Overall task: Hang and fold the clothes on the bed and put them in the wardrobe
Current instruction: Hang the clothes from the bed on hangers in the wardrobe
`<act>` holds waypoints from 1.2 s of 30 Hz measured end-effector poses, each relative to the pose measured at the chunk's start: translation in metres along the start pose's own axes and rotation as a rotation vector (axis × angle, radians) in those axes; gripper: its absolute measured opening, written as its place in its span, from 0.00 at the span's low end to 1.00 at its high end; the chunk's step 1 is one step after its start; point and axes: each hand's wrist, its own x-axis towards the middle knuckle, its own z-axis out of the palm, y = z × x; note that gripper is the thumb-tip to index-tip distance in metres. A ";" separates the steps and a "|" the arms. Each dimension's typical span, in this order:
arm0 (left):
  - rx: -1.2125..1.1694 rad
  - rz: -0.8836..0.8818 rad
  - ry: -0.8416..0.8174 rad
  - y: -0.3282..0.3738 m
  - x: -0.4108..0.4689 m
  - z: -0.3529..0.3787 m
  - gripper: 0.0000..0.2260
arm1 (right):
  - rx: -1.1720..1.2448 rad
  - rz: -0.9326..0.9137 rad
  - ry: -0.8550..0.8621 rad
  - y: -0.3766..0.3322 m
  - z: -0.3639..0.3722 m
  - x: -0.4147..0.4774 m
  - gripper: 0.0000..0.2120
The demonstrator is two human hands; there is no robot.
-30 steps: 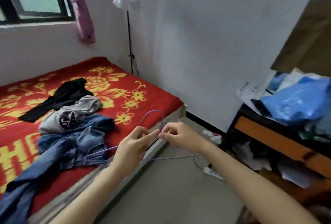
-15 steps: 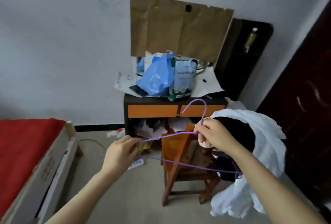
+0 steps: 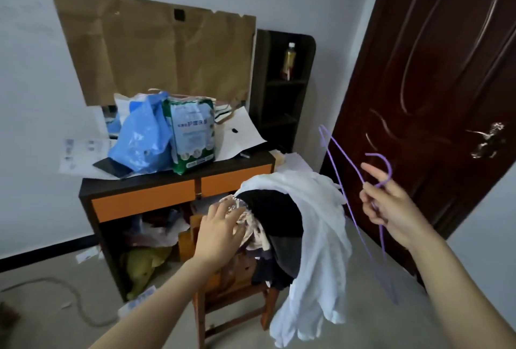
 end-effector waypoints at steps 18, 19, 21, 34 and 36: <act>0.319 -0.142 -0.435 -0.001 0.041 0.067 0.25 | -1.201 -0.094 -0.224 0.092 0.091 0.151 0.25; 0.312 -0.146 -0.440 -0.001 0.040 0.067 0.25 | -1.190 -0.096 -0.193 0.094 0.091 0.155 0.20; 0.302 -0.157 -0.450 0.000 0.039 0.066 0.25 | -1.173 -0.100 -0.113 0.089 0.088 0.158 0.10; -0.006 -0.161 -0.269 0.042 0.050 0.030 0.32 | -0.407 -0.588 0.173 -0.106 0.032 0.101 0.21; -0.191 -0.111 -0.221 0.059 0.048 0.013 0.34 | -0.382 -0.634 0.132 -0.130 0.046 0.086 0.20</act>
